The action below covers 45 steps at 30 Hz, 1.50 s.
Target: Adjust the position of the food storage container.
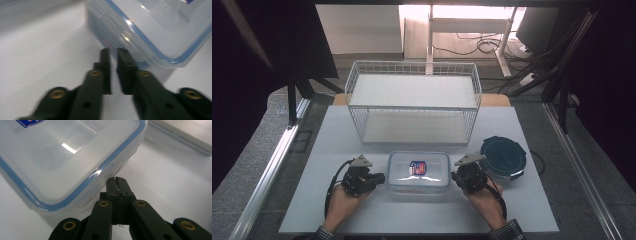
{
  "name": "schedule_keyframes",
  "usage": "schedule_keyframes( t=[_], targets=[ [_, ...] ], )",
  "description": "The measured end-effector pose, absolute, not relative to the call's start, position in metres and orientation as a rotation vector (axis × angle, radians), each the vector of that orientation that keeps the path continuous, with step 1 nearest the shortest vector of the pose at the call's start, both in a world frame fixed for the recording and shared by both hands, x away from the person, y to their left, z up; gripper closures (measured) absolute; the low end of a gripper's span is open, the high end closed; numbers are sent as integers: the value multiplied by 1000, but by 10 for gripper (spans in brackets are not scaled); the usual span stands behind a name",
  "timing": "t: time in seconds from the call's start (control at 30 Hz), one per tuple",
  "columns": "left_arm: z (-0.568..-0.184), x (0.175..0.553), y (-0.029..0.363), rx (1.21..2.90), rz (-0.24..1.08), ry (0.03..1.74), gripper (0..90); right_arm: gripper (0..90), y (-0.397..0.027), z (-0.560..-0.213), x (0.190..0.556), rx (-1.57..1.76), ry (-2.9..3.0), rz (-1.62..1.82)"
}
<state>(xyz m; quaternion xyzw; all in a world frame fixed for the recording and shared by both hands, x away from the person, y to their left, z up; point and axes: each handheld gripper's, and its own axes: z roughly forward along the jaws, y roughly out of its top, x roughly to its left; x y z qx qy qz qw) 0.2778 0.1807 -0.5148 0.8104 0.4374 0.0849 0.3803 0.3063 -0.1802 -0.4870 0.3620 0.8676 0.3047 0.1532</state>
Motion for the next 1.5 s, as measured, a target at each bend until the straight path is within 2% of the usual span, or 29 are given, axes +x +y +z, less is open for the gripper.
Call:
schedule_keyframes(
  t=[0.03,0.07,0.1,0.17,0.23,0.27,0.3,0.37,0.47,0.53,0.7,1.0,1.13,1.2,1.27,1.33,1.4,1.43,1.47,1.5],
  targets=[
    [-515,278,181,2069,217,1117,657,887,-180,-487,306,1038,2488,874],
    [-514,278,183,2069,239,1104,657,848,-183,-485,305,1019,2476,876],
    [-513,278,186,2062,250,1099,583,792,-187,-483,305,1003,2472,893],
    [-512,278,189,2051,258,1082,501,741,-195,-480,304,1005,2468,936],
    [-509,281,190,2060,342,1095,449,728,-199,-479,305,1019,2445,966],
    [-508,286,190,2065,385,1106,452,750,-198,-478,308,1024,2435,961],
    [-508,292,190,2058,414,1125,463,801,-197,-478,311,1025,2424,958],
    [-509,309,191,2007,390,1163,589,889,-191,-477,319,1040,2404,948],
    [-514,329,186,1963,297,1170,816,891,-178,-480,334,1058,2390,916],
    [-516,339,178,1977,278,1151,884,892,-171,-486,344,1061,2380,864],
    [-515,341,171,1998,222,1122,900,893,-168,-499,361,1066,2438,873],
    [-511,317,171,2010,173,1128,900,892,-172,-496,347,1042,2482,890],
    [-512,313,174,2027,190,1117,897,891,-169,-496,344,1013,2489,853],
    [-510,309,181,2029,245,1133,813,889,-171,-491,340,1005,2454,840],
    [-507,302,191,2012,288,1118,655,825,-181,-483,334,1001,2408,845],
    [-505,294,199,1977,270,1091,471,689,-194,-476,326,1025,2378,910],
    [-504,286,201,1978,256,1081,317,479,-206,-471,321,1045,2371,987],
    [-505,283,200,1990,264,1083,194,310,-212,-469,316,1072,2402,1040],
    [-506,280,199,2015,278,1079,194,310,-212,-469,316,1072,2402,1040],
    [-506,278,197,2039,301,1082,130,248,-214,-469,313,1079,2404,1052]
  ],
)
